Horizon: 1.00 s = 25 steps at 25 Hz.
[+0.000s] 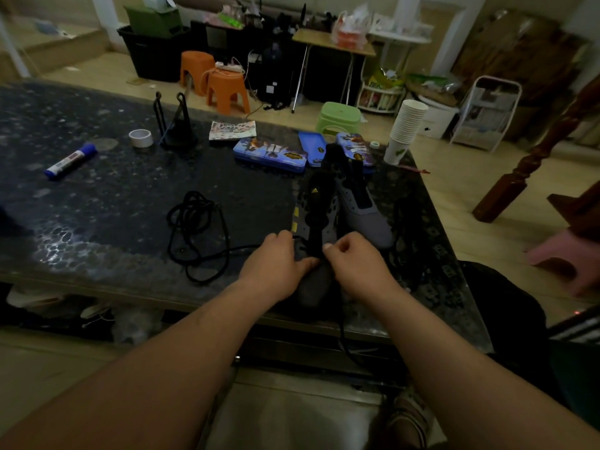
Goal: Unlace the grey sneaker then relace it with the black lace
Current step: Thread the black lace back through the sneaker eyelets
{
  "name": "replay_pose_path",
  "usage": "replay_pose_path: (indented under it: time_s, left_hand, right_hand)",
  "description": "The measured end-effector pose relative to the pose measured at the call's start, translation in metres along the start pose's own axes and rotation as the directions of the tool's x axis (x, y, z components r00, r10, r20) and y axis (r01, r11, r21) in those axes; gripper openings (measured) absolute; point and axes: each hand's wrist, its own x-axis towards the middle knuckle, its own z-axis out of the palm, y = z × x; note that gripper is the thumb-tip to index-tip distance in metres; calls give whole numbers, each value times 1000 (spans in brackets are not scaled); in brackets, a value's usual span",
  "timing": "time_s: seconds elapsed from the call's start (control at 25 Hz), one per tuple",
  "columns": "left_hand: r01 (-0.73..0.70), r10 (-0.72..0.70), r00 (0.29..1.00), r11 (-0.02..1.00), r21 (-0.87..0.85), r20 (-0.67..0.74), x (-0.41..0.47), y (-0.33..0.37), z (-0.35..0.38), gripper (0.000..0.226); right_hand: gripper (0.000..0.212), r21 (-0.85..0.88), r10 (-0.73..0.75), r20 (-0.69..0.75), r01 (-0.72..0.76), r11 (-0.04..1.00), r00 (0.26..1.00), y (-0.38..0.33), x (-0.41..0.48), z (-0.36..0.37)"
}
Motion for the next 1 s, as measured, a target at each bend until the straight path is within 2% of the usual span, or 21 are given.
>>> replay_pose_path:
  time_s: [0.04, 0.12, 0.24, 0.48, 0.6, 0.72, 0.8, 0.92, 1.0]
  left_hand:
    - [1, -1, 1000, 1000, -15, -2, -1, 0, 1, 44]
    - [17, -17, 1000, 997, -69, 1, -1, 0, 1, 40]
    - [26, -23, 999, 995, -93, 29, 2, -2, 1, 42]
    - [-1, 6, 999, 994, -110, 45, 6, -6, -2, 47]
    - [3, 3, 998, 996, -93, 68, 8, -4, -5, 48]
    - [15, -8, 996, 996, -83, 88, 7, -2, -1, 46]
    - [15, -9, 997, 997, -74, 82, 7, -2, 1, 45]
    - [20, -15, 998, 997, -78, 67, 7, -4, 3, 46]
    - [17, -12, 998, 996, -82, 68, 5, -4, 5, 46]
  right_hand:
    - [17, -51, -92, -2, 91, 994, 996, -1, -2, 0]
    - [25, -207, -281, 19, 279, 938, 960, -4, -7, 2]
    - [18, -378, -383, 17, 361, 853, 923, -7, 0, 1]
    - [10, -430, -220, 193, 284, 857, 956, -13, 17, -37]
    - [15, -310, -226, 220, 288, 906, 949, -20, 15, -36]
    - [18, -104, -271, 144, 287, 952, 952, -10, -7, -17]
    - [18, 38, -222, 69, 220, 975, 973, -1, -18, -9]
    - [22, 34, -57, -54, 59, 998, 997, 1, -17, -7]
    - [31, 5, 93, -24, -93, 996, 995, -1, -12, -8]
